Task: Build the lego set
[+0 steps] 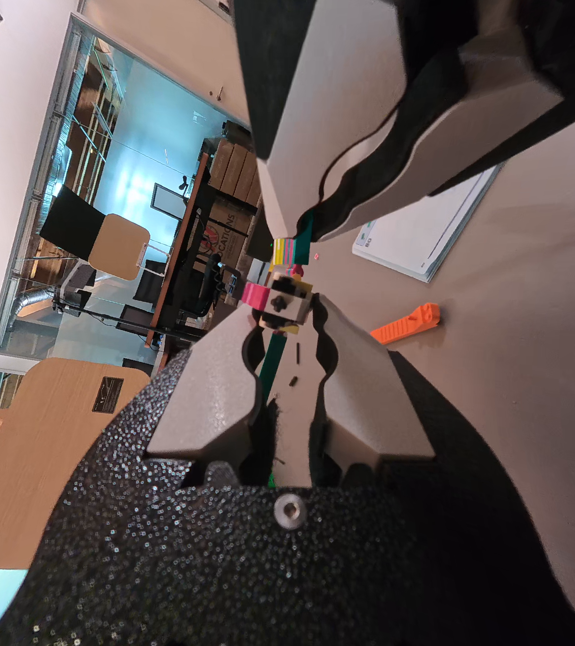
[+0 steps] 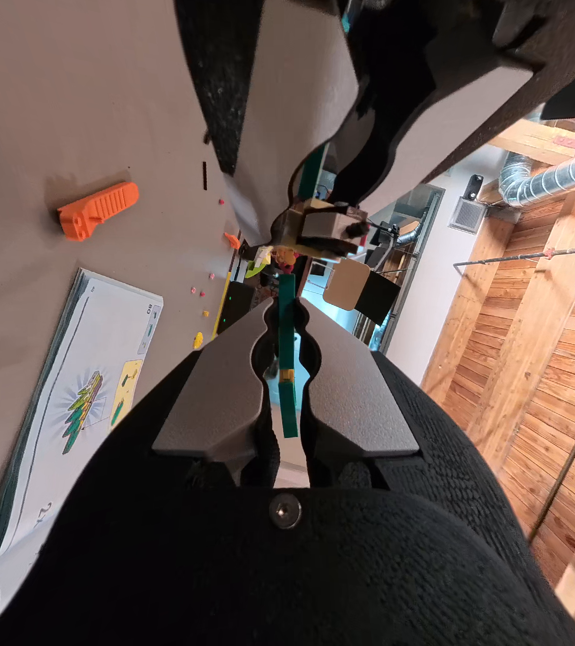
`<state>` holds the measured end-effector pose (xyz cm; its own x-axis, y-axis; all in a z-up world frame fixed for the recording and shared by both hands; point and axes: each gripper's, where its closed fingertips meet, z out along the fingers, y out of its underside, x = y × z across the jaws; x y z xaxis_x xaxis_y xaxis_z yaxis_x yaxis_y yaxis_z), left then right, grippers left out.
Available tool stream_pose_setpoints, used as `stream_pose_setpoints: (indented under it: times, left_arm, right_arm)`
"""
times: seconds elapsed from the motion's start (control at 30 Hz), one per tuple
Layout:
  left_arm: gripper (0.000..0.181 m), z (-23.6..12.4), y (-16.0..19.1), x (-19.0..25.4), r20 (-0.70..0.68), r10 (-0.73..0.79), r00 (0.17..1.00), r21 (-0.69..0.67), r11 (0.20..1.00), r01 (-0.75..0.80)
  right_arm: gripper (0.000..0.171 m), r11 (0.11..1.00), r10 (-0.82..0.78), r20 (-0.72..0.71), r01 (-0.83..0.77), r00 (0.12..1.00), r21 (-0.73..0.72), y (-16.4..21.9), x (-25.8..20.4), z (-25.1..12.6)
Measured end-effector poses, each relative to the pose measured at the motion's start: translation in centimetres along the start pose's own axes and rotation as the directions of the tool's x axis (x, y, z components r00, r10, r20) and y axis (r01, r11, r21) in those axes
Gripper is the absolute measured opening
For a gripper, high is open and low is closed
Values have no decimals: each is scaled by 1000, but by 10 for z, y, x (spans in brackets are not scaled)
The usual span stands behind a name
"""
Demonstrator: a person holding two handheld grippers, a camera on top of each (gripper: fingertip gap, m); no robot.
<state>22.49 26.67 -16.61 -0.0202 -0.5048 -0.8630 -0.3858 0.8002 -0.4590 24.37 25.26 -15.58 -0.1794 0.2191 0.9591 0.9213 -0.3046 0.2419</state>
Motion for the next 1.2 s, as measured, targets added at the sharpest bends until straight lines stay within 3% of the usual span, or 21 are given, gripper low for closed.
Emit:
stream_pose_setpoints:
  times: [1.03, 1.2]
  left_arm:
    - [22, 15, 12, 19, -27, 49, 998, -43, 998, -51]
    - [22, 17, 15, 28, -53, 65, 996, -43, 997, -67]
  right_arm:
    - [5, 996, 39, 57, -35, 998, -80, -1, -26, 13]
    - [5, 998, -10, 85, 16, 996, -68, -3, -34, 16]
